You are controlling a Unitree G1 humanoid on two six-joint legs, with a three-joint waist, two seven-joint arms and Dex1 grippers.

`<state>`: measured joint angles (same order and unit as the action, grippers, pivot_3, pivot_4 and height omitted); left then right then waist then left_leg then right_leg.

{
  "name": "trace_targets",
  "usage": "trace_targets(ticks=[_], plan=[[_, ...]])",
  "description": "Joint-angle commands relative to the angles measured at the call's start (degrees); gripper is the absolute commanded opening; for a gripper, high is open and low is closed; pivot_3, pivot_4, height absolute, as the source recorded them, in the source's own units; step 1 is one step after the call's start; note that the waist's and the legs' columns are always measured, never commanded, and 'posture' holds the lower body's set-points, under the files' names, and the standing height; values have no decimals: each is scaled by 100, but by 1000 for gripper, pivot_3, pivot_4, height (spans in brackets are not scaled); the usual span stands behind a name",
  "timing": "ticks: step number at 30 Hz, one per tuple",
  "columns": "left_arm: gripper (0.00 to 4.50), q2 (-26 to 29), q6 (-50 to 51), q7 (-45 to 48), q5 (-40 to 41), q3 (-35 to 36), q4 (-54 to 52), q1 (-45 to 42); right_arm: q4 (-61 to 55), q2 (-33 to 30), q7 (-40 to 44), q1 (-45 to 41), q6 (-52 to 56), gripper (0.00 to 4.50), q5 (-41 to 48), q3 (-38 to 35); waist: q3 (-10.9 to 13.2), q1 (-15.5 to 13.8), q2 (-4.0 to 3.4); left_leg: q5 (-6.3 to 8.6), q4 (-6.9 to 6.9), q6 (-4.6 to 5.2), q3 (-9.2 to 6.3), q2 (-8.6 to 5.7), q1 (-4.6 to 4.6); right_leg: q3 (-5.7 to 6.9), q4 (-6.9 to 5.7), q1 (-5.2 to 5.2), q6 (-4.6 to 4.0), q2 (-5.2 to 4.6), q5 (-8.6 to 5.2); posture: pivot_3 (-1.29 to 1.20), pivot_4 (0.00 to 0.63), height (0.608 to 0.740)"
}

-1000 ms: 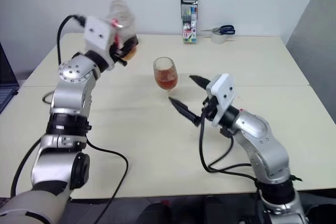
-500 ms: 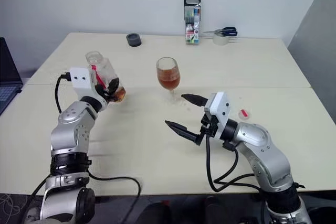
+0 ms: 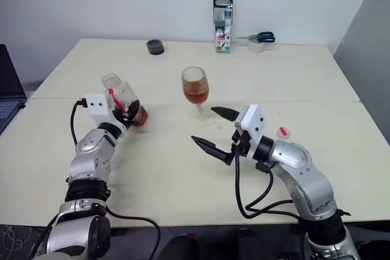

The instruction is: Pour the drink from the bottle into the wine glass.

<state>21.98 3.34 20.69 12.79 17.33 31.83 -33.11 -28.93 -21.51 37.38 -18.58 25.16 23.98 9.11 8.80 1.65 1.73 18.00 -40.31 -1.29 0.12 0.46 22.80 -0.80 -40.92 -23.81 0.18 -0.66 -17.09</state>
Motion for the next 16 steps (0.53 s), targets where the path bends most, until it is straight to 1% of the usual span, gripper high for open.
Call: trace_targets(ticks=[1, 5, 6, 9, 10, 13, 16], plan=[[3113, 33, -19, 49, 78, 27, 18, 88, -217, 31, -28, -35, -107, 4500, 30, -24, 0, 9, 0, 2, 0, 3, 0, 0, -1, -1, 0, 0, 0, 0, 0, 0, 150, 740], [4367, 75, 164, 97, 101, -39, -303, 242, -266, 35, -53, 67, -110, 4500, 1, 9, 0, 12, 0, 2, 0, 4, -3, 1, 0, 2, 0, 0, 0, 0, 0, 0, 150, 740], [4473, 93, 202, 81, 60, -76, -407, 298, -276, 29, -62, 104, -108, 4500, -9, 14, 0, 11, 0, 2, 0, 4, -4, 1, 0, 3, 1, 0, 0, 0, 0, 0, 150, 740], [4473, 133, 424, -3, -19, -158, -911, 595, -371, -4, -256, 327, 71, 4500, -71, -18, 0, 9, 1, 2, 0, 4, -4, 1, 1, 2, 4, 2, 0, 0, 0, 0, 150, 740], [4473, 156, 618, -56, -11, -161, -1194, 762, -425, -47, -442, 507, 118, 4500, -237, -49, -1, 11, 1, 2, 0, 4, -4, 1, 1, 1, 4, 2, 0, 0, 0, 0, 150, 740], [4473, 188, 1145, -175, 90, -102, -2022, 1206, -645, 10, -1022, 995, 497, 4500, -332, -274, -2, 9, 2, 2, 6, 3, -5, 3, -1, 1, 6, 3, 0, -1, 0, 0, 150, 740], [4473, 276, 1790, -336, 53, -102, -3273, 1929, -886, 316, -2155, 1536, 980, 4500, -838, -564, -2, 11, 2, 3, 8, 4, -3, 4, 0, -2, 6, 3, 0, -2, 0, 0, 150, 740]])
